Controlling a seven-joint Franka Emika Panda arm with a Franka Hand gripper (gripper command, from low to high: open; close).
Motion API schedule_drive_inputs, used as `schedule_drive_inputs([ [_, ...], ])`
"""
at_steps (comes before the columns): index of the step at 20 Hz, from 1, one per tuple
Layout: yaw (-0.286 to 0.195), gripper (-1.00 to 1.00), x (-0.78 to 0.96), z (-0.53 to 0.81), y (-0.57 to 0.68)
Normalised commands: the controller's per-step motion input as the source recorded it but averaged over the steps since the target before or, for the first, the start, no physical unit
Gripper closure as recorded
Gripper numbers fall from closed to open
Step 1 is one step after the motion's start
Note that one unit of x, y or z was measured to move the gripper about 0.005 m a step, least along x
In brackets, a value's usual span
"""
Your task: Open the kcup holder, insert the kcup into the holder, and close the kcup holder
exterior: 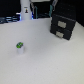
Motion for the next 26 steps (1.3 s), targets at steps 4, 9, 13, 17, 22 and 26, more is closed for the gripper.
schedule_drive_inputs([
  [4, -0.169, -1.00, -0.23, 0.08, 0.67],
  [9, -0.173, -1.00, -0.26, 0.09, 0.69],
  [13, -0.180, -1.00, -0.22, 0.03, 0.71],
  [17, -0.195, -1.00, -0.20, 0.01, 0.72],
  [22, -0.194, -1.00, -0.23, -0.03, 0.71],
  [26, -0.197, -1.00, -0.22, -0.15, 0.66],
])
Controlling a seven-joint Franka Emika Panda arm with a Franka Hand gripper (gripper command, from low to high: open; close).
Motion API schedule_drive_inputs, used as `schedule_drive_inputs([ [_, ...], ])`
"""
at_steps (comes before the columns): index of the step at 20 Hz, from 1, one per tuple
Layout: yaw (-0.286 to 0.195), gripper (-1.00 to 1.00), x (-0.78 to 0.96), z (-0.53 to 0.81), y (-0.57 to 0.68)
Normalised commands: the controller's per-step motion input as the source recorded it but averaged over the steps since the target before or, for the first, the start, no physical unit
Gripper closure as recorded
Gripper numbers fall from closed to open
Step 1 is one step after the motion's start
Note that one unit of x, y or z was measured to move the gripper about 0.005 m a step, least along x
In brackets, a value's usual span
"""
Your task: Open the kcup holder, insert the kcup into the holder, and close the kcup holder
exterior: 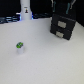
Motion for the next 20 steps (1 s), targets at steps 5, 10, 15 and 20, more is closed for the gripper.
schedule_drive_inputs([
  [5, -0.194, -1.00, -0.22, -0.27, 0.58],
  [10, -0.173, -1.00, -0.21, -0.33, 0.51],
  [15, -0.131, -1.00, -0.20, -0.40, 0.32],
  [20, -0.078, -1.00, -0.22, -0.46, 0.23],
])
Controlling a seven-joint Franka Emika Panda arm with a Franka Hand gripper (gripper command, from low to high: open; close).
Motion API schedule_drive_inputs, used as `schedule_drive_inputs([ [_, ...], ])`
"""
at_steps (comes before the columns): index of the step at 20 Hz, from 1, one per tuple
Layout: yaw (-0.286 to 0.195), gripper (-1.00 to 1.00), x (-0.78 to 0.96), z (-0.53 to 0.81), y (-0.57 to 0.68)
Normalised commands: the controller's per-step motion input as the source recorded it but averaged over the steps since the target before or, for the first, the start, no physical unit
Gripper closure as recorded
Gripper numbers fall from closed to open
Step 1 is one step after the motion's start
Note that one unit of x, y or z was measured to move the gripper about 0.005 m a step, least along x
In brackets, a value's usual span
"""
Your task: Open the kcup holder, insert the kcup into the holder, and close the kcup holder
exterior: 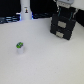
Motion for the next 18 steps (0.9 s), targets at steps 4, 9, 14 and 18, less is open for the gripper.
schedule_drive_inputs([
  [4, -0.018, -1.00, -0.28, -0.50, 0.07],
  [9, 0.000, -1.00, -0.36, -0.46, 0.03],
  [14, 0.000, -1.00, -0.32, -0.34, 0.01],
  [18, 0.000, 1.00, -0.10, -0.05, 0.00],
])
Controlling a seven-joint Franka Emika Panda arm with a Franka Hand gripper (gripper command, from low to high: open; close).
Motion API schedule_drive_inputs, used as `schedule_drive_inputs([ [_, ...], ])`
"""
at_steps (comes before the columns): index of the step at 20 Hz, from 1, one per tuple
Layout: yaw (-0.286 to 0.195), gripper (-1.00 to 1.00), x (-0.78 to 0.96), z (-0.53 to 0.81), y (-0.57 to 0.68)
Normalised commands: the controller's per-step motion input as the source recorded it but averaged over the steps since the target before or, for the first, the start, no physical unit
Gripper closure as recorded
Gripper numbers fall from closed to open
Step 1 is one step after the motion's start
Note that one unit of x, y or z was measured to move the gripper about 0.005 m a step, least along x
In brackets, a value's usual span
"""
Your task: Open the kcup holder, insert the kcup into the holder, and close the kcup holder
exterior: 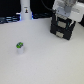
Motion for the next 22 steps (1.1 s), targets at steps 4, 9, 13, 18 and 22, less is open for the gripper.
schedule_drive_inputs([
  [4, -0.001, 1.00, 0.02, -0.01, -0.01],
  [9, -0.006, 1.00, 0.16, 0.00, 0.00],
  [13, -0.037, 1.00, 0.77, 0.09, -0.09],
  [18, -0.050, 1.00, 0.96, 0.20, -0.19],
  [22, -0.050, 1.00, 0.97, 0.18, -0.25],
])
